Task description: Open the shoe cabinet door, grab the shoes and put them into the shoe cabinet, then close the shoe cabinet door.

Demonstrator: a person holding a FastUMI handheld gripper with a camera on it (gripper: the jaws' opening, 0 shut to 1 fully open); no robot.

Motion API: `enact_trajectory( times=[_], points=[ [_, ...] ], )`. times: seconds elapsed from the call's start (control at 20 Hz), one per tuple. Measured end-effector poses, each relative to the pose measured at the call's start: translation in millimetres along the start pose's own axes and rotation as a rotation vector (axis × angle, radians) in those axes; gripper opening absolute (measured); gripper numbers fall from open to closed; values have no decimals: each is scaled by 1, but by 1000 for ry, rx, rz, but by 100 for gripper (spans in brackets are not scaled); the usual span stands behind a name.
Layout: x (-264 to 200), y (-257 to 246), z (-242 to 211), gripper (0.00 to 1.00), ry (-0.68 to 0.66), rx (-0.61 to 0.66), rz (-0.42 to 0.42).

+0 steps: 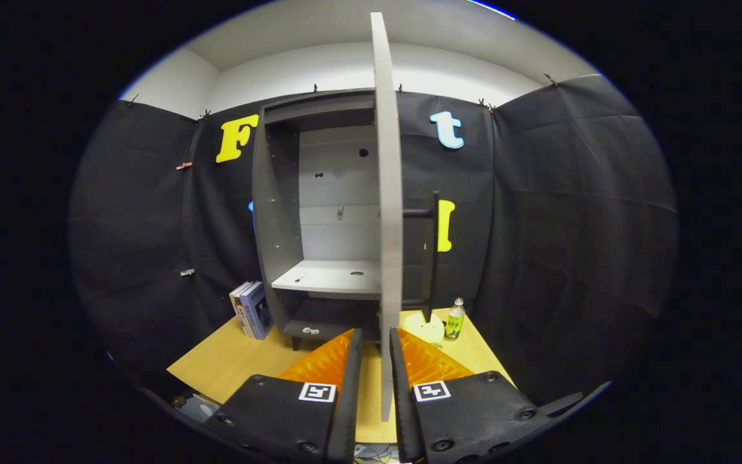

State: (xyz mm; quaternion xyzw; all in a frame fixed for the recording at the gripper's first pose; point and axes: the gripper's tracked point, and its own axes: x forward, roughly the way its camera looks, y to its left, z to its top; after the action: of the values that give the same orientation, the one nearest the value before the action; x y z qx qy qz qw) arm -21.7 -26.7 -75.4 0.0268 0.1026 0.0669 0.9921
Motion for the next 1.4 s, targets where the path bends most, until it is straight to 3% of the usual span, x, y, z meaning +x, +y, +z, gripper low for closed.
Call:
enact_trajectory(
  times=[0.05, 0.25, 0.3, 0.4, 0.7, 1.4],
  points=[
    [2, 9, -11, 33, 28, 1, 5],
    [21, 61, -68, 70, 171, 66, 78],
    [27, 72, -87, 85, 221, 77, 90],
    [41, 90, -128, 100, 312, 94, 105],
    [79, 127, -231, 98, 505, 149, 113],
    [168, 155, -386, 99, 672, 103, 96]
  ],
)
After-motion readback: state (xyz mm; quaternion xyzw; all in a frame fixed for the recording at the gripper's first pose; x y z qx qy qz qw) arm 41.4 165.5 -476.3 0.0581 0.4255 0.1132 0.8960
